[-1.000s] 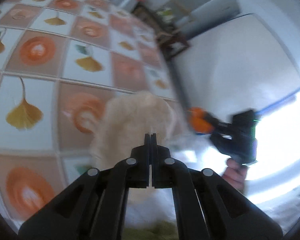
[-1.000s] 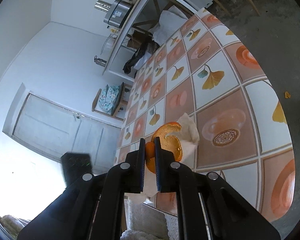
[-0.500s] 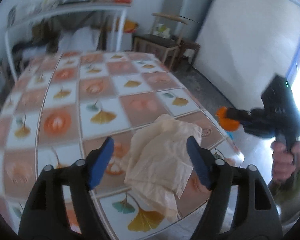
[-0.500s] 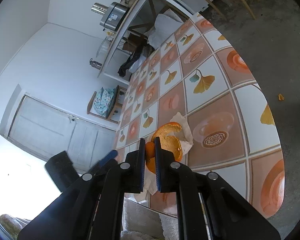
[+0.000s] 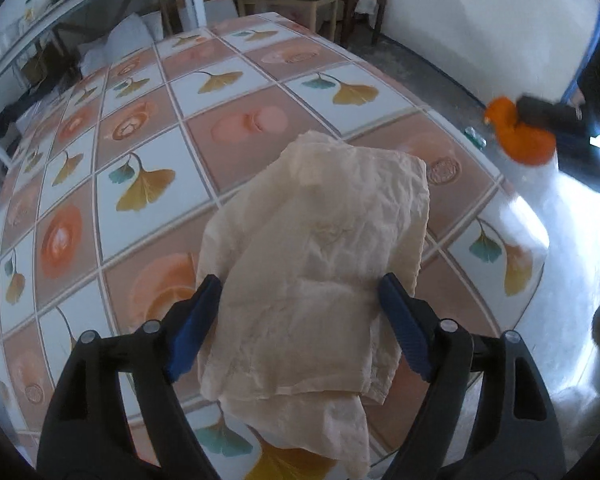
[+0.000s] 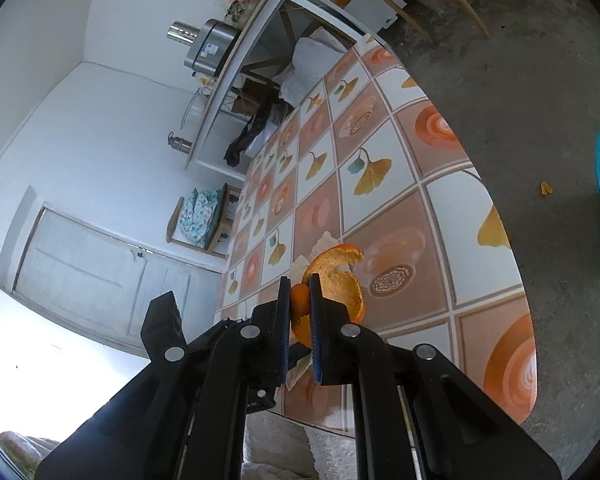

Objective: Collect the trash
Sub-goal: 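Lift the paper towel with the left gripper while the right gripper lifts the orange peel, then carry towel and peel over the blue wastebasket and open both grippers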

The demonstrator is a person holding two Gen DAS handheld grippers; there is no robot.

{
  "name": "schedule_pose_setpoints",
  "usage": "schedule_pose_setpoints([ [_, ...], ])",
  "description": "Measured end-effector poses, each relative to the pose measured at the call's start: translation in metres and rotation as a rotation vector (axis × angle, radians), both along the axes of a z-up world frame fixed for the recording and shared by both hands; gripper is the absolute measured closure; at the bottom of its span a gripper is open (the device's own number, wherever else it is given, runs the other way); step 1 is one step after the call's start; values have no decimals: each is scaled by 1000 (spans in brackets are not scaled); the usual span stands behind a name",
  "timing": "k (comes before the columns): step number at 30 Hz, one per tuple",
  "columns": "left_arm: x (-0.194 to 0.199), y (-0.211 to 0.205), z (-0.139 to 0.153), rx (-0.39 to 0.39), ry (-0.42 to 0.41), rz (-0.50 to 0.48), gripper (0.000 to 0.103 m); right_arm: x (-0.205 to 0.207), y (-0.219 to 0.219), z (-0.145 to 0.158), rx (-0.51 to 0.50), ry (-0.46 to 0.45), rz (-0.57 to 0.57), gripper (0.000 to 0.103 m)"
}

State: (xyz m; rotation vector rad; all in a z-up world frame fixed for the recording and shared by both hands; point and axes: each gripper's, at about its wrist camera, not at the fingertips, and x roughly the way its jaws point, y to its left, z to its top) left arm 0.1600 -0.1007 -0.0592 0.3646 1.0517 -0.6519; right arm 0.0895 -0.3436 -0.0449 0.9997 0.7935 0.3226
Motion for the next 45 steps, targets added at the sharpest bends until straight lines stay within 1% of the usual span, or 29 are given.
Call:
schedule_pose_setpoints([
  [2,3,1,0,6,0,14,37,0,-1,-1,1,0,-1,94],
  [3,5,-1,0,9,0,23,39,0,-1,-1,3,0,-2,94],
  [5,8,-1,1,19,0,48,50,-1,-2,-1,6,0,-4,94],
  [6,9,1,1,27,-4,60,53,-1,-3,-2,7,-1,-5,94],
  [7,11,0,2,30,-6,68,61,-1,-4,-3,9,0,-8,94],
  [8,13,2,3,31,-6,82,71,-2,-5,-3,11,0,-10,94],
  [9,15,2,3,33,-5,92,76,-2,-6,-4,12,0,-11,94],
  [10,17,4,4,28,2,102,87,-2,-6,-5,13,0,-13,94],
  [11,19,5,4,22,12,109,93,-3,-7,-5,14,0,-14,94],
  [13,21,7,5,8,28,121,97,-3,-6,-6,16,-2,-16,94],
  [16,18,8,10,-4,19,131,98,-6,-6,-5,19,-10,-16,94],
  [22,8,9,31,-67,1,144,98,-8,-6,-3,22,-26,-12,94],
  [28,-3,1,57,-135,-20,124,98,-14,-10,0,20,-51,-18,94],
  [33,-10,-13,72,-175,-27,93,98,-26,-23,5,9,-68,-52,94],
  [38,-16,-46,88,-189,-53,8,98,-53,-51,10,-13,-80,-145,94],
  [41,-20,-74,95,-202,-64,-59,98,-74,-68,8,-19,-70,-215,94],
  [45,-26,-123,95,-217,-25,-164,98,-107,-88,-4,-14,-40,-306,94],
])
